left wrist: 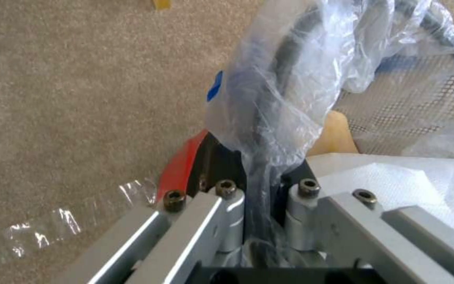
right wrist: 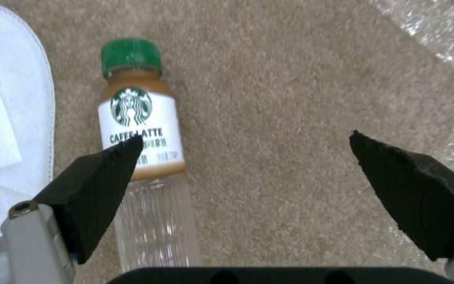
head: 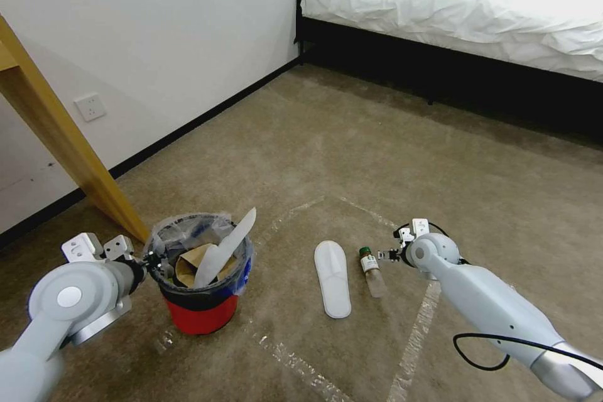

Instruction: Pick up the trash bin and place the garbage on the floor into it.

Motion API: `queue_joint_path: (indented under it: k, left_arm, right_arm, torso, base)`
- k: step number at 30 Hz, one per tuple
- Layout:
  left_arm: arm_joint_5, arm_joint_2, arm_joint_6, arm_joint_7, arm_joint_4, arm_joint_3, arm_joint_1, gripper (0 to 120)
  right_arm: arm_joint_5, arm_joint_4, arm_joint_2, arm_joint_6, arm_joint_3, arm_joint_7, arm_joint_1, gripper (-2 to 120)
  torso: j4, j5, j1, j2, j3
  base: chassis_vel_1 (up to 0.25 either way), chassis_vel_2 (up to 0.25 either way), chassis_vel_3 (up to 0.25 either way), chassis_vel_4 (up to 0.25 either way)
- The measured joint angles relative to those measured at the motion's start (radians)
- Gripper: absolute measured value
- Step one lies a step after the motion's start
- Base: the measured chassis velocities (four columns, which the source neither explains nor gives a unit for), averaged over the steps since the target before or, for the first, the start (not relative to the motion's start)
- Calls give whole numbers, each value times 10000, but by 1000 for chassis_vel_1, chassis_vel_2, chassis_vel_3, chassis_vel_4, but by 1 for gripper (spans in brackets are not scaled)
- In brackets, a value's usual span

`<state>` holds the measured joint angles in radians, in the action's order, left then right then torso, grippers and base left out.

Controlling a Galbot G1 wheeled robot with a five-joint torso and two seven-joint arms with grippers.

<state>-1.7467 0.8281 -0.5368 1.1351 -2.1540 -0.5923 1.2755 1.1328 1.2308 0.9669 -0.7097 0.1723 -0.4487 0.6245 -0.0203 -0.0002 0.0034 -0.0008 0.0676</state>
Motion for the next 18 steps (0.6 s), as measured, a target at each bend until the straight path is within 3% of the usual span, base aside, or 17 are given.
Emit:
queue_joint_path:
  k: [10,18]
  left_arm:
    - [26,-3,0,3,-4,17,-5,4]
    - [73,43,-13,-1,87,70,-17,4]
  right_arm:
    - [-1053,-23,-3,351,47,1523,188,100]
    - [-1437,-368,81,581,182,1916,206,100]
  torso:
    - [0,0,0,1,0]
    - [1,-1,0,1,0]
  base:
    - [0,0,0,0]
    - [0,0,0,0]
